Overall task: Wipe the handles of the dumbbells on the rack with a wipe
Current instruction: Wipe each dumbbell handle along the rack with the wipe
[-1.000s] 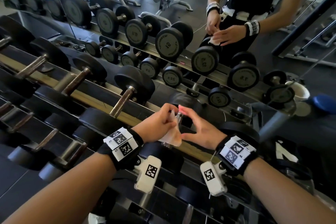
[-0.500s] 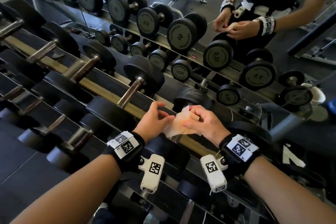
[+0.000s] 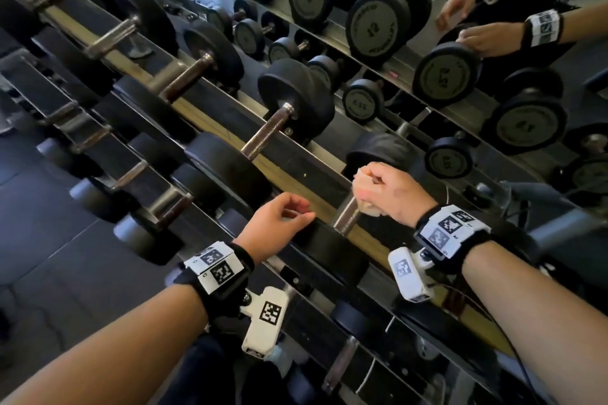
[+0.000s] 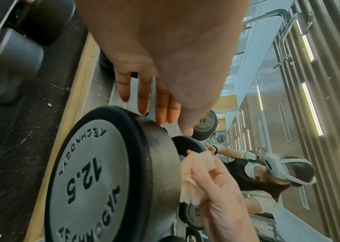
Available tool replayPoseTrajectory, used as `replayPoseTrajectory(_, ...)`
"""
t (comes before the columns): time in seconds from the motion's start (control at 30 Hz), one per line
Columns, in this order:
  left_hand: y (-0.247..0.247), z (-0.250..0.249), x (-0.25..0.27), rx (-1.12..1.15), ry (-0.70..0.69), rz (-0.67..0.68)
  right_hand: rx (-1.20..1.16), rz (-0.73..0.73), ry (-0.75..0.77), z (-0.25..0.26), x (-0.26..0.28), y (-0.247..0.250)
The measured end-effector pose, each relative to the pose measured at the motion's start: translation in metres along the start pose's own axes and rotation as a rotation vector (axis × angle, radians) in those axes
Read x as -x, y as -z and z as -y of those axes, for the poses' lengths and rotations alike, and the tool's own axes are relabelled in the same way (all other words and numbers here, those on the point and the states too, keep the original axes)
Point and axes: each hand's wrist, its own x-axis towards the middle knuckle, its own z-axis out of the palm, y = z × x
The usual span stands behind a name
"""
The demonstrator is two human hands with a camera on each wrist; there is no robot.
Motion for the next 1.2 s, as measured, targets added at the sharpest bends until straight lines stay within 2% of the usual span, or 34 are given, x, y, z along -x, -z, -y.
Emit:
replayPoseTrajectory(0.1, -0.002, 0.003, 0.001, 0.010, 0.021, -0.016, 0.152, 0.014, 0.014, -0.007, -0.003, -0.010)
replayPoseTrajectory(0.2, -0.003, 0.003, 0.002, 0.009, 0.031, -0.016, 0.388, -0.037, 0.155, -0.013, -0.005, -0.013)
replayPoseTrajectory(0.3, -0.002, -0.001, 0.001, -0.001, 0.049, 0.008, 0.463, -0.075, 0.266, -0.013, -0.004, -0.013)
replayPoseTrajectory(0.4, 0.000, -0.006, 0.002, -0.031, 0.059, 0.035, 0.640, -0.093, 0.367, -0.013, -0.002, -0.010)
replayPoseTrajectory(0.5, 0.002, -0.009, 0.005, -0.061, 0.050, 0.074, 0.626, -0.045, 0.472, -0.016, 0.003, -0.003)
replayPoseTrajectory(0.57, 0.003, -0.011, 0.007, -0.076, 0.052, 0.091, 0.647, 0.091, 0.455, -0.021, 0.006, -0.001)
replayPoseTrajectory(0.67, 0.003, -0.011, 0.007, -0.089, 0.056, 0.105, 0.836, 0.296, 0.353, -0.027, 0.007, 0.001)
replayPoseTrajectory(0.8, 0.001, -0.009, 0.007, -0.118, 0.044, 0.108, 0.860, 0.233, 0.406, -0.023, -0.001, -0.004)
replayPoseTrajectory(0.9, 0.000, -0.007, 0.007, -0.146, 0.030, 0.091, 0.851, 0.178, 0.364, -0.018, 0.002, -0.015)
replayPoseTrajectory(1.0, -0.001, -0.008, 0.007, -0.142, 0.030, 0.078, 0.859, 0.280, 0.401, -0.020, 0.011, -0.025)
replayPoseTrajectory(1.07, -0.001, -0.009, 0.008, -0.132, 0.043, 0.083, 0.782, 0.316, 0.385, -0.016, 0.011, -0.018)
replayPoseTrajectory(1.2, 0.000, -0.012, 0.007, -0.114, 0.080, 0.105, 0.684, 0.109, 0.291, -0.014, 0.006, 0.004)
